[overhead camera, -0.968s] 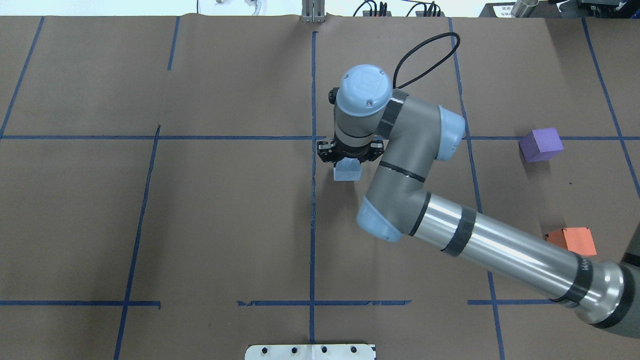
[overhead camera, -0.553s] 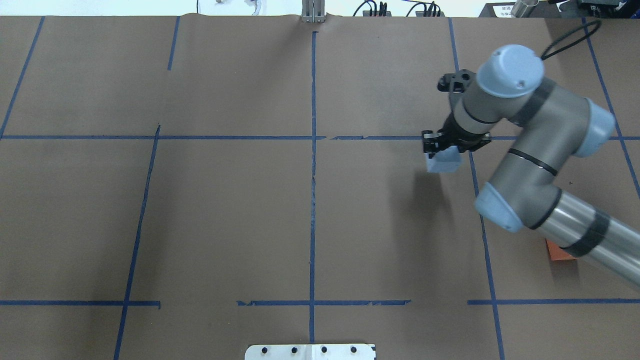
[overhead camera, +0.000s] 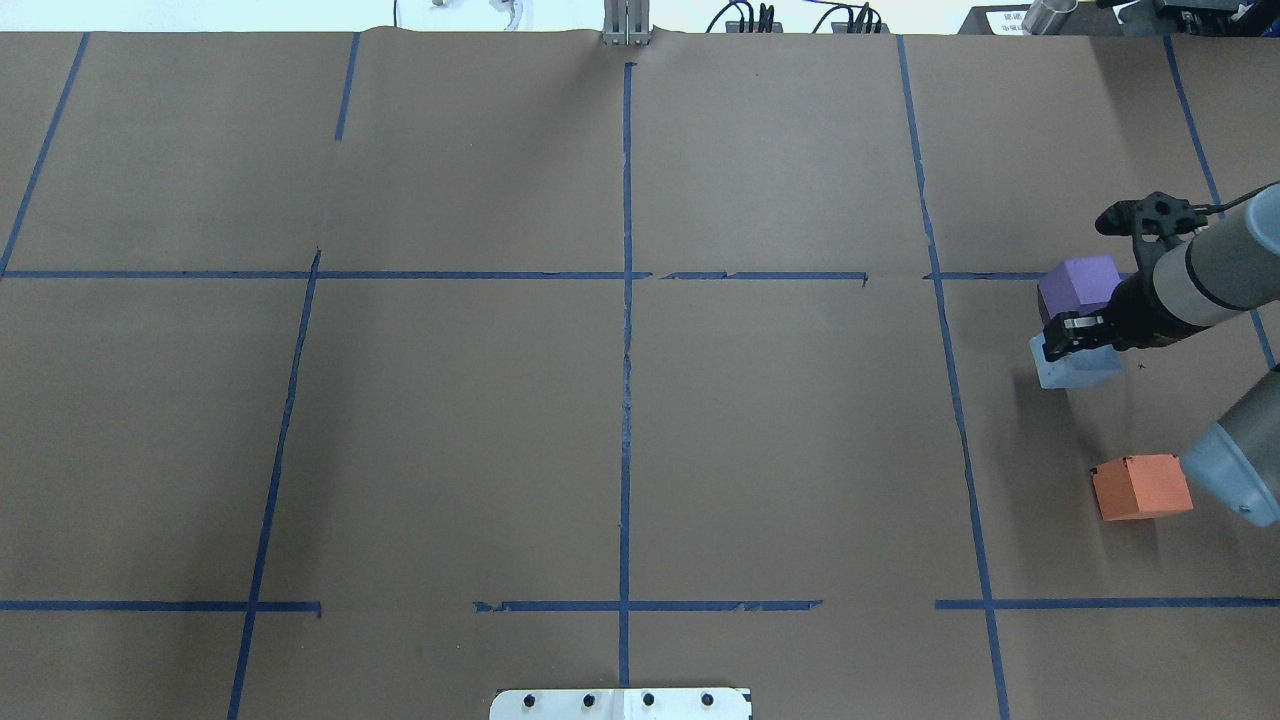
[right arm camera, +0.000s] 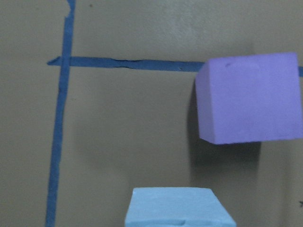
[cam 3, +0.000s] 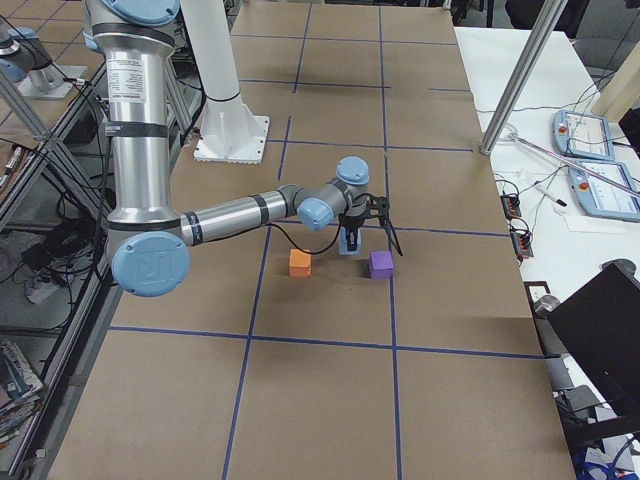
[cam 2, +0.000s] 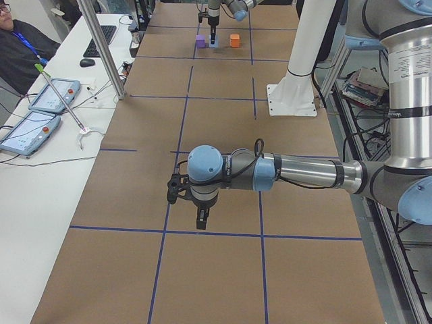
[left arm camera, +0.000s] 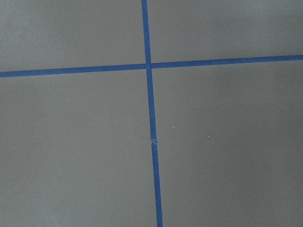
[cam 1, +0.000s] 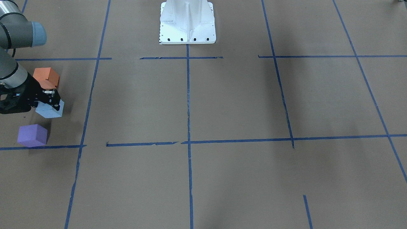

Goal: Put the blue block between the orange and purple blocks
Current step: 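Carry the cube with the right gripper into the gap between purple and orange cubes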

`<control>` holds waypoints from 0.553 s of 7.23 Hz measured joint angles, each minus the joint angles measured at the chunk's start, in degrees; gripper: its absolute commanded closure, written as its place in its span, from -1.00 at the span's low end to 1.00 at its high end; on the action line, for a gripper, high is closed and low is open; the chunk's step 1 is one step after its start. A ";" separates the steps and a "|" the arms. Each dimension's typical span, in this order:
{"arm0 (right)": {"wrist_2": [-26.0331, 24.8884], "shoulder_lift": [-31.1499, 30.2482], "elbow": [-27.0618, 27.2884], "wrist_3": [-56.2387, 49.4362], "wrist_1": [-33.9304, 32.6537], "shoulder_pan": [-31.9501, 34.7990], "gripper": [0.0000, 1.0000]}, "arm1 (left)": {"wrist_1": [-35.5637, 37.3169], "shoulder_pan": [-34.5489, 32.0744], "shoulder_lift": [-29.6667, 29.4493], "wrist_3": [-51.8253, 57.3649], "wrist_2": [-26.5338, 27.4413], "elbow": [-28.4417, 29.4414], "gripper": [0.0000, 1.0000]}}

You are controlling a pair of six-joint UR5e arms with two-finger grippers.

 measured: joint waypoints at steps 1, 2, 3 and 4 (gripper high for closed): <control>0.12 -1.30 -0.48 -0.73 0.59 0.23 -1.00 | 0.00 0.00 -0.01 0.00 -0.02 -0.03 -1.00; 0.12 -1.83 -0.97 -1.10 0.83 0.30 -1.00 | 0.01 0.00 -0.04 -0.02 0.00 -0.05 -1.00; 0.12 -1.94 -1.18 -1.26 0.91 0.32 -1.00 | 0.03 0.00 -0.07 -0.06 0.01 -0.05 -1.00; 0.26 -1.82 -1.18 -1.53 0.84 0.78 -1.00 | 0.02 0.02 -0.09 -0.08 0.02 -0.06 -1.00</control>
